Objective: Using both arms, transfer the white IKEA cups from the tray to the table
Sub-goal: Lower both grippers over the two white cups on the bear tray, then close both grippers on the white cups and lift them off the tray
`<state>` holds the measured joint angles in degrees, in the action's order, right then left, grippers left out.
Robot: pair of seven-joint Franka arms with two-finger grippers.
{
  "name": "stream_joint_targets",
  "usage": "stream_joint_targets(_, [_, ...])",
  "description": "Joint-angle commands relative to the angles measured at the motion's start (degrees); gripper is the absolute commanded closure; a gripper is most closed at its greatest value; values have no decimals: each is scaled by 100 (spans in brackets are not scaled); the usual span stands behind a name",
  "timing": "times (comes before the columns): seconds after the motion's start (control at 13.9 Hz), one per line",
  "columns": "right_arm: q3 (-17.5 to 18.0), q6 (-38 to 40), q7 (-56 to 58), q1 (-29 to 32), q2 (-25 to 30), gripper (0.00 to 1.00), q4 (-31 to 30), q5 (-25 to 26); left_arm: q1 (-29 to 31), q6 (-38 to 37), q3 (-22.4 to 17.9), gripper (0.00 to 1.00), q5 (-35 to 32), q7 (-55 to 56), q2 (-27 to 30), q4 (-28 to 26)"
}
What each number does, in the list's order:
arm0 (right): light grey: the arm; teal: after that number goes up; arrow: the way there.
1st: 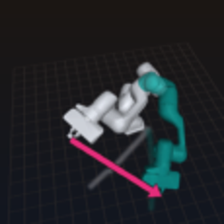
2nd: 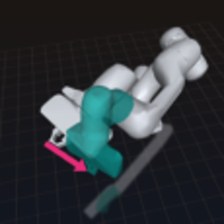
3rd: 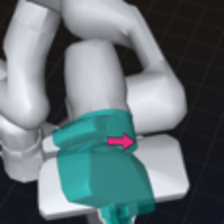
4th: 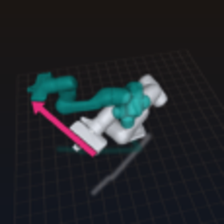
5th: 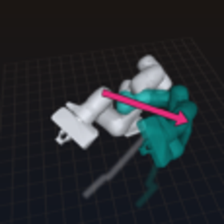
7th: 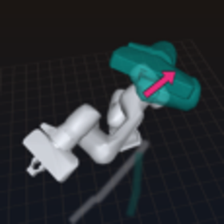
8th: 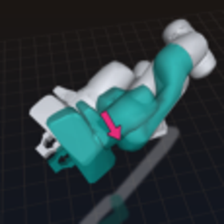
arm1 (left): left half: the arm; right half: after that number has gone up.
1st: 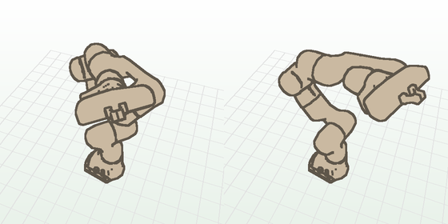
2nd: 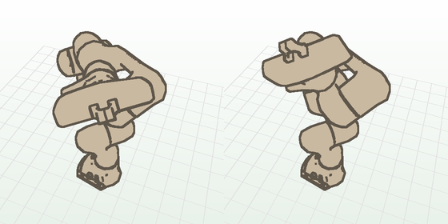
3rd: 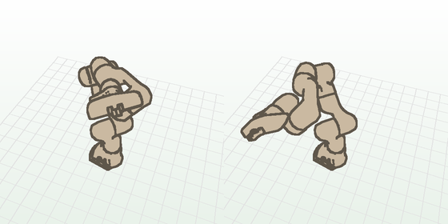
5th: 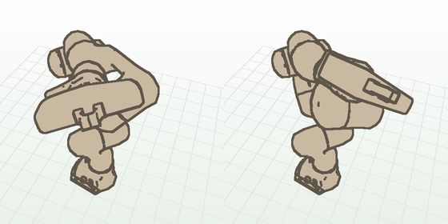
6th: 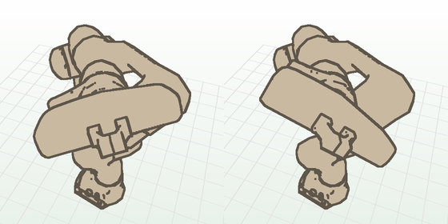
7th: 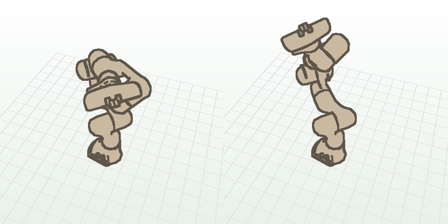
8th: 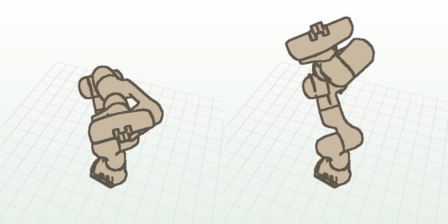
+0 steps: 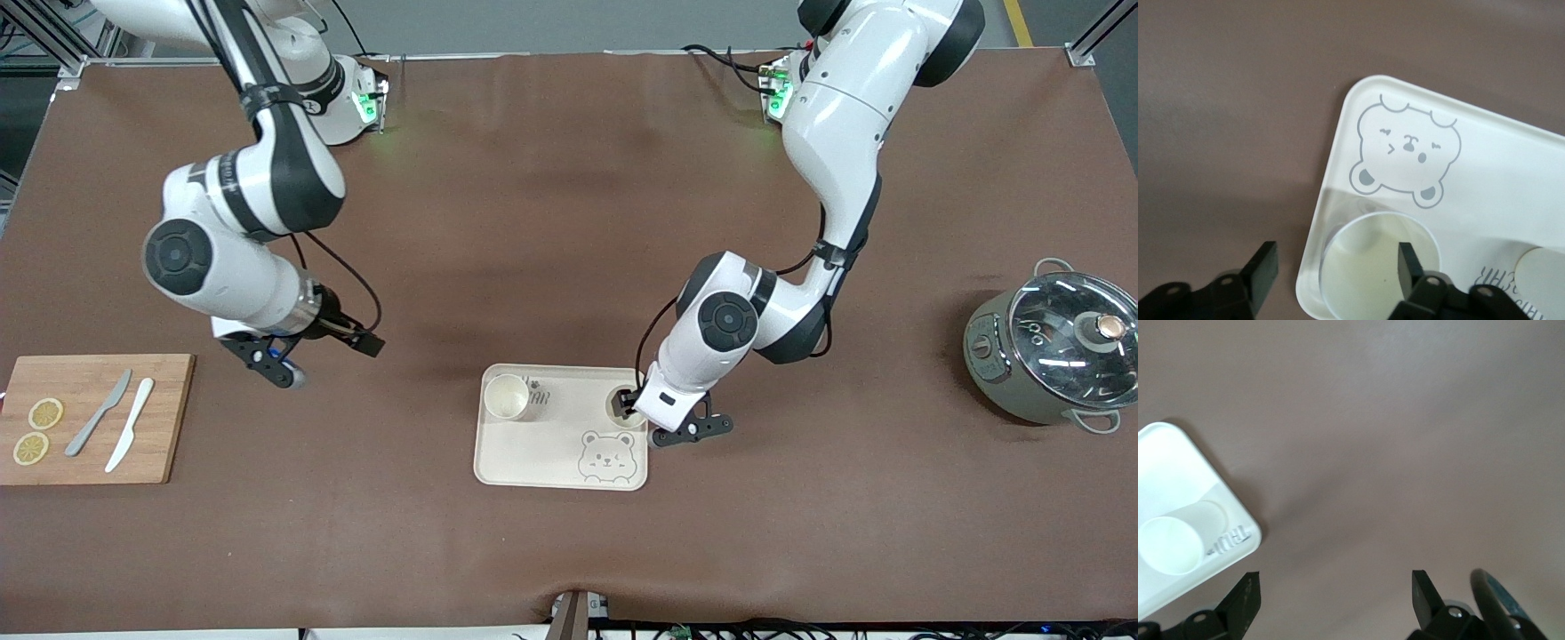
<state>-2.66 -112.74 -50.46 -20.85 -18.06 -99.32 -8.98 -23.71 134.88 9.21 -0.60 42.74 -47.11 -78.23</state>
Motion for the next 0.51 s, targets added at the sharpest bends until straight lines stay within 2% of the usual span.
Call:
stream_joint_targets(0.0, [-59,-124,-604,-287,-425,0,396,-139,-222,-14,-95,55,-142,540,-192,106])
stream_joint_targets(0.14, [-59,-458,-964,-454,-627,0,404,-139,-301,-14,-130,89,-255,823,-193,97])
stream_joint_targets(0.22, [-59,-625,-1175,-594,-750,0,422,-122,-353,-14,-138,100,-448,832,-193,97])
stream_joint_targets(0.43, [-59,-1109,-1405,-727,-1085,0,483,-148,-293,-14,-139,100,-651,754,-158,106])
